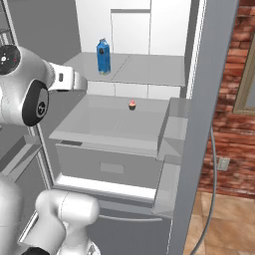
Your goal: Take out the milk from the fridge and place it on the tray on the counter. Then take the sugar cube near the tray and place it in the tray.
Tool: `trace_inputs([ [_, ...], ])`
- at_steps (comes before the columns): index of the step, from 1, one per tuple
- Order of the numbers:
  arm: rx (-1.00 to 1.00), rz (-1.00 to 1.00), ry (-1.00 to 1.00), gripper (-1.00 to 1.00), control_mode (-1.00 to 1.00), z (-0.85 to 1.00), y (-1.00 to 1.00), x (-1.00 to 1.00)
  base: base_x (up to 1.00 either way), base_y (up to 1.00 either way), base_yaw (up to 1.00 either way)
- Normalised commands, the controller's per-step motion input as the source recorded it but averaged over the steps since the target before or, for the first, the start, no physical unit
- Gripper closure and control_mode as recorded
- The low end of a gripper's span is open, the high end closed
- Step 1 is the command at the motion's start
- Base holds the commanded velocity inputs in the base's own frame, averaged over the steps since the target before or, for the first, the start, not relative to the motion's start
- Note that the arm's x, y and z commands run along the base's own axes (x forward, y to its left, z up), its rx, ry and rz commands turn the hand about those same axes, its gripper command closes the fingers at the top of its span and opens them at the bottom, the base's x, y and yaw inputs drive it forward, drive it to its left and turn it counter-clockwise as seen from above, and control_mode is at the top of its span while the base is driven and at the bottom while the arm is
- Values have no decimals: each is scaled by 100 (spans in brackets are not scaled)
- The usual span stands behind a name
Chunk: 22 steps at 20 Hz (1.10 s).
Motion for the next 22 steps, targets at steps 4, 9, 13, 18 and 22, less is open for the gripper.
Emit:
trace_inputs([
  [4, 0, -11, -9, -100, -100, 64, 0, 0, 0, 0, 0],
  [9, 0, -1, -1, -100, -100, 16, 0, 16, 0, 0, 0],
  [13, 0, 0, -19, -100, -100, 0, 1, 27, 0, 0, 0],
  [18, 0, 0, -25, -100, -100, 0, 1, 34, 0, 0, 0],
  [22, 0, 0, -9, -100, -100, 0, 11, 48, 0, 0, 0],
])
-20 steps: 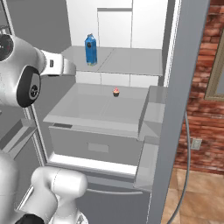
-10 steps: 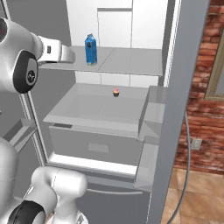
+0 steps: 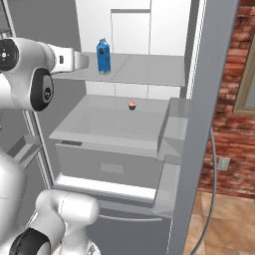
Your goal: Take out the milk from the fridge and place it on the tray on the counter. Then take the sugar cube near the tray and place it in the tray.
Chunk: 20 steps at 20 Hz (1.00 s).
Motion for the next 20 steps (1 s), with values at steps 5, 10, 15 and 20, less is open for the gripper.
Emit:
trace_inputs([
  [5, 0, 0, 7, -100, -100, 0, 4, 47, 0, 0, 0],
  [10, 0, -2, 7, -100, -100, 0, 12, 45, 0, 0, 0],
  [15, 0, -4, 7, -100, -100, 0, 11, 47, 0, 0, 0],
  [20, 0, -1, 5, -100, -100, 0, 1, 45, 0, 0, 0],
])
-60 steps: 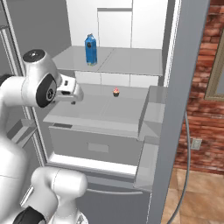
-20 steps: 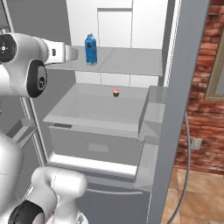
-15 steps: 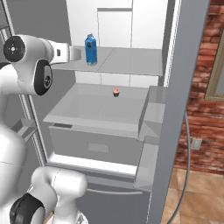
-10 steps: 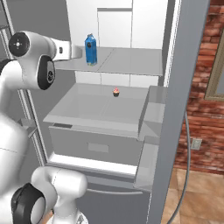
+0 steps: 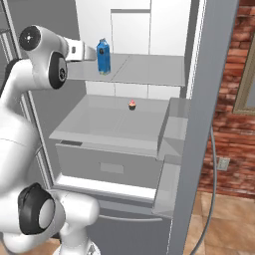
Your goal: Take out the milk from the fridge and place it on the tray on the counter. Then take the sugar cube near the tray and place it in the tray.
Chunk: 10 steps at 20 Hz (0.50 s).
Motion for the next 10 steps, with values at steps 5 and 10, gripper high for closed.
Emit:
trace_inputs([
  [5, 0, 0, 0, -100, -100, -6, 0, 30, 0, 0, 0],
  [10, 0, 0, 0, -100, -100, -19, 0, 35, 0, 0, 0],
])
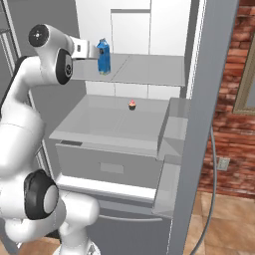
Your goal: Take out the milk from the fridge and place it on the tray on the counter. Then take the sugar cube near the tray and place it in the tray.
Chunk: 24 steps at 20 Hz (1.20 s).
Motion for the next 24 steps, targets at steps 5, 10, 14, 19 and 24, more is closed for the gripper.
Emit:
trace_inputs([
  [5, 0, 0, 0, -100, -100, -16, 0, 38, 0, 0, 0],
  [10, 0, 0, 0, -100, -100, -17, 0, 37, 0, 0, 0],
  [14, 0, 0, -2, -100, -100, -14, -1, 28, 0, 0, 0],
  [19, 0, 0, 0, -100, -100, -4, 0, 35, 0, 0, 0],
  [24, 0, 0, 0, -100, -100, 0, 0, 41, 0, 0, 0],
])
